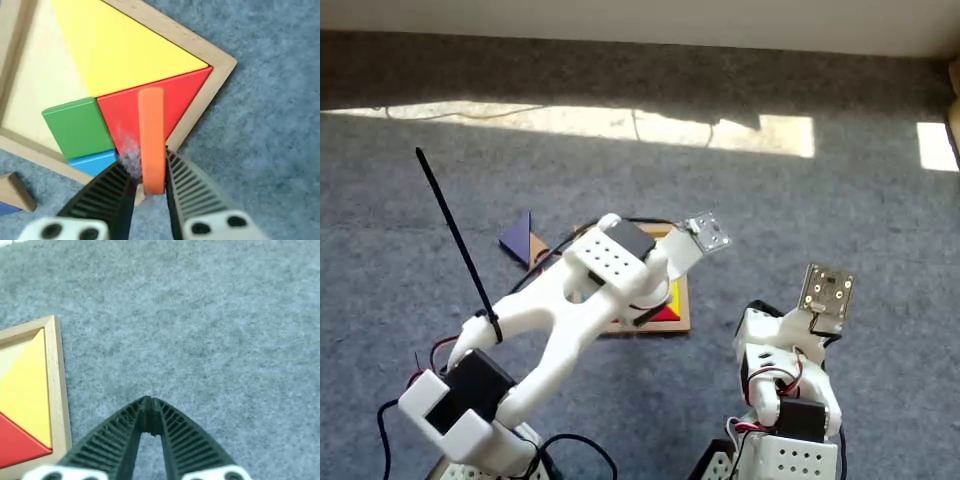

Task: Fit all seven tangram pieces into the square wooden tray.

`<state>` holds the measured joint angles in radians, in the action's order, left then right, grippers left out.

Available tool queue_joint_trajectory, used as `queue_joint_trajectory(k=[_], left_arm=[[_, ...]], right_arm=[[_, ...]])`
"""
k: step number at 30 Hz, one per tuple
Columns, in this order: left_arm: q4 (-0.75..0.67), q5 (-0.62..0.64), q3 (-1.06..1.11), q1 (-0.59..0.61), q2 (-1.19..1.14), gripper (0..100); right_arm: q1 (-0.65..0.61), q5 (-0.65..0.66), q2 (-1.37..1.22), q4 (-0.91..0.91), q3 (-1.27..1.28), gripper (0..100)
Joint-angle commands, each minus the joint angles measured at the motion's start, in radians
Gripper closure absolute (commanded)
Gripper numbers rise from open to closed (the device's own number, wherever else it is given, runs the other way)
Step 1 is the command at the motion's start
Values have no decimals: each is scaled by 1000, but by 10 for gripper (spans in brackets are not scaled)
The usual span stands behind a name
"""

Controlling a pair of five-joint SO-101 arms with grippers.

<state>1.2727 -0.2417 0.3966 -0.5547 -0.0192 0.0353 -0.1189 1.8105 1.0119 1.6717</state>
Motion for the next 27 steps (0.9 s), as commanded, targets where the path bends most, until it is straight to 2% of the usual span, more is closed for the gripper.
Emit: queue_joint_trajectory(k=[1, 9, 15, 23, 27], left_arm=[[17, -8, -94, -25, 1, 992], [-17, -81, -143, 2, -4, 980], [-25, -78, -159, 5, -101, 814], [-31, -77, -341, 147, -246, 822], [20, -78, -401, 179, -252, 822]], right_arm=[[10, -8, -4, -25, 137, 993], [10, -8, -4, -25, 137, 993], [10, -8, -4, -25, 137, 993], [10, -8, -4, -25, 137, 993], [10, -8, -4, -25, 137, 993]])
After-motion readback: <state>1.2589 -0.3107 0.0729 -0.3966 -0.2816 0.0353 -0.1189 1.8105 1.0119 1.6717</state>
